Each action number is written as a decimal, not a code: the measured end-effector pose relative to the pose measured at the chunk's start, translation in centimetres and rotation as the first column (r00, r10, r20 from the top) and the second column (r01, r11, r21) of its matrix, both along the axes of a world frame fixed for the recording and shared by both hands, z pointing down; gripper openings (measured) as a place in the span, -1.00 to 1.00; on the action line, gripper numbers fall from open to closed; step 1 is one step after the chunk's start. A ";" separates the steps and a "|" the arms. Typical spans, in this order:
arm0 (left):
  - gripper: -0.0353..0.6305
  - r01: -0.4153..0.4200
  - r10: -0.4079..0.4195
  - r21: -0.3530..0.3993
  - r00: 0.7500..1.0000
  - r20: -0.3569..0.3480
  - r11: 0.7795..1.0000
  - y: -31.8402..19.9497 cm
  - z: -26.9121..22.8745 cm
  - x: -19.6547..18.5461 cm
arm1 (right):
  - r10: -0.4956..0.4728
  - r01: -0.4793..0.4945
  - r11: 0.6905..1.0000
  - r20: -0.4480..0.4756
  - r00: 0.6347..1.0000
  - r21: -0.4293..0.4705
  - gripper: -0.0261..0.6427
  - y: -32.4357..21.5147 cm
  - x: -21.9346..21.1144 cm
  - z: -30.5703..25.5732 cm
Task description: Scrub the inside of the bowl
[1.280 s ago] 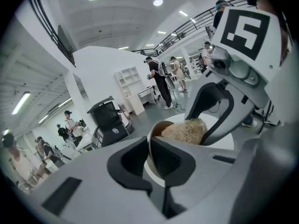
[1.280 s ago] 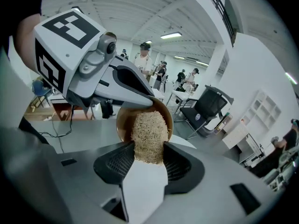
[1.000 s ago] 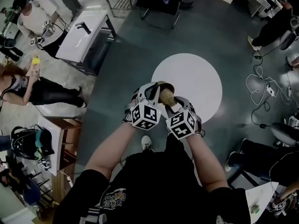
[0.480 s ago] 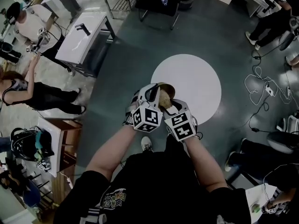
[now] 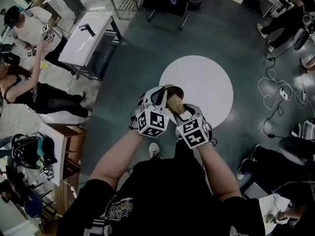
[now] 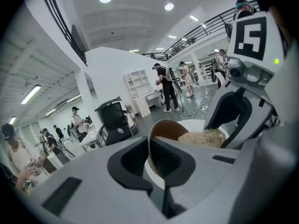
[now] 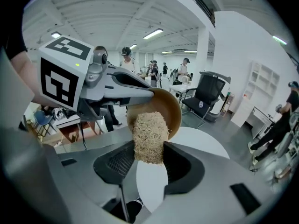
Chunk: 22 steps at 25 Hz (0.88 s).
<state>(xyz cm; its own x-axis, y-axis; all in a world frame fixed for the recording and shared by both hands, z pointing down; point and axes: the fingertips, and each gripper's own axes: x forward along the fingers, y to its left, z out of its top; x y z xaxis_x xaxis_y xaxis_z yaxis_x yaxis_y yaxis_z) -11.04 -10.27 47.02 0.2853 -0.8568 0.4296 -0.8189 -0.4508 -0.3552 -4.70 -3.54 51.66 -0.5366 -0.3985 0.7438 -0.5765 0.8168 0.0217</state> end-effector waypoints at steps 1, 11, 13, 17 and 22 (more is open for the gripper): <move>-0.83 -0.009 0.009 -0.004 1.000 0.005 1.000 0.1 0.1 0.1 | 0.004 -0.004 1.000 -0.008 1.000 0.007 -0.32 -0.1 0.3 0.0; -0.83 -0.083 0.084 -0.018 0.994 0.066 0.996 1.0 0.8 1.9 | 0.004 0.000 0.987 -0.020 1.000 0.161 -0.32 -1.0 1.6 -2.5; -0.83 -0.071 0.073 -0.026 0.996 0.058 0.997 0.8 0.9 1.6 | 0.006 -0.007 0.985 0.002 1.000 0.174 -0.32 -0.6 2.0 -3.0; -0.84 -0.037 0.039 -0.064 0.999 0.033 0.997 0.3 1.4 0.3 | 0.061 -0.078 0.975 0.088 0.994 0.206 -0.32 -1.2 3.7 -4.9; -0.83 -0.209 0.195 -0.138 0.975 -0.104 0.968 1.6 2.0 2.1 | 0.071 -0.102 0.964 0.132 0.989 0.244 -0.32 -3.5 6.5 -6.2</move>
